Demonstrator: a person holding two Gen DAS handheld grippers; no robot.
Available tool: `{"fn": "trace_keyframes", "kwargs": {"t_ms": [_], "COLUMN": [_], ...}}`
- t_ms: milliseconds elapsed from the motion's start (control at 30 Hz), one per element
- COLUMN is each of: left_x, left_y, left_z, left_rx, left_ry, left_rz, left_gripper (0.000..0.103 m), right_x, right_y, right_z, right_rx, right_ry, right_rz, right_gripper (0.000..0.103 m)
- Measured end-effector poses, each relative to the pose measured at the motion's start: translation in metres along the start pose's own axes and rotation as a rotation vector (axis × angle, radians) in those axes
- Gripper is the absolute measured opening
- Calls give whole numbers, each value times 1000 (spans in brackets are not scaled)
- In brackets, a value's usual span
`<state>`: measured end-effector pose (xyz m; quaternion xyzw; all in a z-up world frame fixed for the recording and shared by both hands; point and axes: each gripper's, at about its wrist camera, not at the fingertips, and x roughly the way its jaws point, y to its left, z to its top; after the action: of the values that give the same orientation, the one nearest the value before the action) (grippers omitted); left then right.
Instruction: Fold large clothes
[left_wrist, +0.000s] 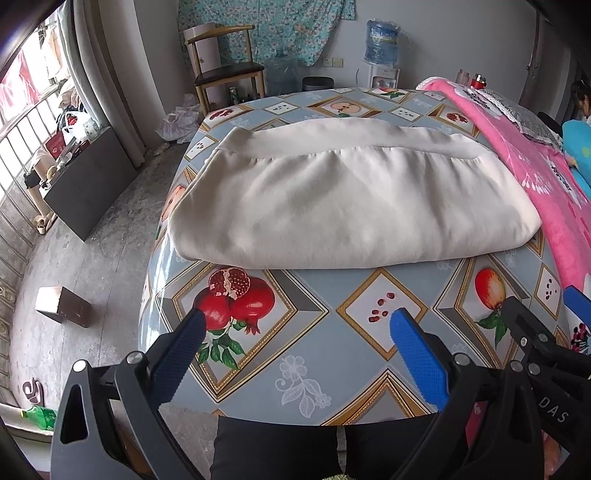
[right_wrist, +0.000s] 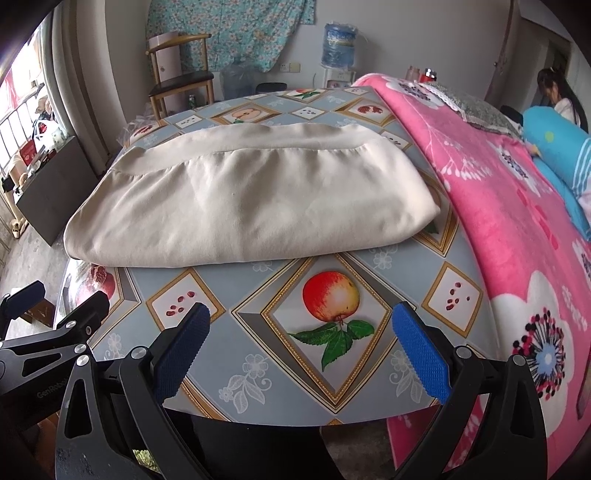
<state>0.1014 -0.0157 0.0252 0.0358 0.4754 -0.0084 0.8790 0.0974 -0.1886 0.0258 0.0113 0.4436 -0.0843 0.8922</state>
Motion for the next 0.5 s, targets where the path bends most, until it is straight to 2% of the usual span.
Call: {"fn": "trace_keyframes", "kwargs": {"t_ms": [500], "left_x": [-1], "left_y": [3], "left_z": [-2], "left_rx": [-7], "left_ry": [2], "left_rz": [9], "left_gripper": [98], "right_x": [-2], "right_y": [3], "right_z": [0], "right_rx": [-2], "right_ry": [4], "right_rz": [-2], "right_gripper": [96]}}
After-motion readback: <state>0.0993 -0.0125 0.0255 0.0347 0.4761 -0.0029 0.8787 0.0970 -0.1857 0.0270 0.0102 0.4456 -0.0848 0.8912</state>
